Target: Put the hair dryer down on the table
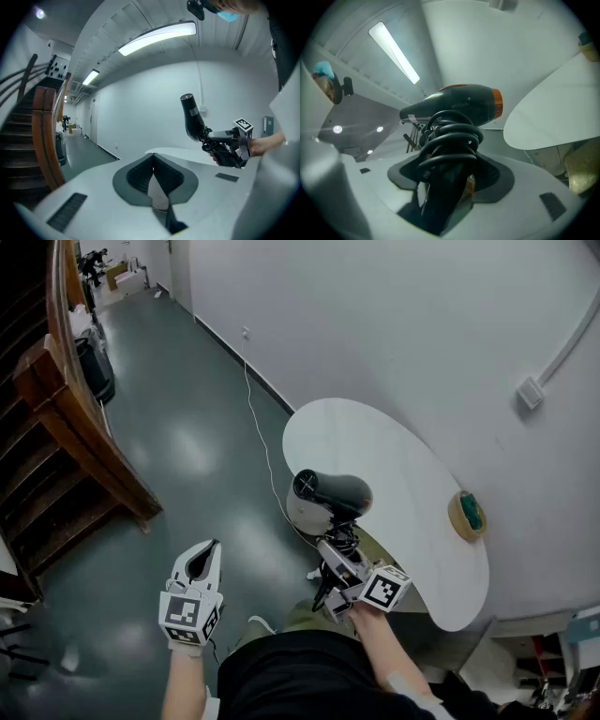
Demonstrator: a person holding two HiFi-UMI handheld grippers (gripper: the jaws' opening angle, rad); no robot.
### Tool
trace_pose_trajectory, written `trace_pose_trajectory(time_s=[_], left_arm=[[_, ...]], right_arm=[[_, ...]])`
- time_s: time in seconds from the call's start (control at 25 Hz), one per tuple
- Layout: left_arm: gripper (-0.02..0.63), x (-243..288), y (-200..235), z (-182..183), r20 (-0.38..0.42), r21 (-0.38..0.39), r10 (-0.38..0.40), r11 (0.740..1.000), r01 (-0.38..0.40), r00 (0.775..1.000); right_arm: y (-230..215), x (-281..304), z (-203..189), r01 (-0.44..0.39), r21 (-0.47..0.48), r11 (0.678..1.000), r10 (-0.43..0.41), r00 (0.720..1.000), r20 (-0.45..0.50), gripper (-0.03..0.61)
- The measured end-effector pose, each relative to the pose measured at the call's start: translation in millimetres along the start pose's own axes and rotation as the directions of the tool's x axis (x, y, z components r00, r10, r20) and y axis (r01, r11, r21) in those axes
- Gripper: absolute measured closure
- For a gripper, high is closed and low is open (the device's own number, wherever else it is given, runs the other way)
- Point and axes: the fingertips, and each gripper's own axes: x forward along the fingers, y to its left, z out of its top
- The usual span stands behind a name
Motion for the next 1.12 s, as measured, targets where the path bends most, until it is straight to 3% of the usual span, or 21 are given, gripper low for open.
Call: trace_pose_trajectory(time_s=[0.28, 0.52, 0.88, 1.12], left_arm=[[0.604, -43.8, 31.1, -10.9, -0.016, 0.04, 0.051, 0.998, -0.05, 0.999], [0.604, -59.2, 50.2, -18.8, 0.002, -0.024, 0.085, 0.996, -0.085, 0.996], [0.604, -40.2, 84.1, -43.9, -0.067, -0.047, 0.138, 0.989, -0.141, 0.988], [0.604, 14.6, 116.0, -38.1, -0.091, -0.039, 0.16, 0.986, -0.164, 0.983]], right_arm=[[14.2, 25.2, -21.7, -0.006, 0.032, 0.999, 0.006, 1.0, -0.017, 0.267], [32.5, 45.6, -27.5, -0.048, 0.032, 0.998, 0.049, 0.998, -0.031, 0.267], [4.5, 92.9, -24.1, -0.053, 0.057, 0.997, 0.057, 0.996, -0.067, 0.267], [-32.2, 151.1, -2.7, -0.069, 0.098, 0.993, 0.077, 0.993, -0.085, 0.267]])
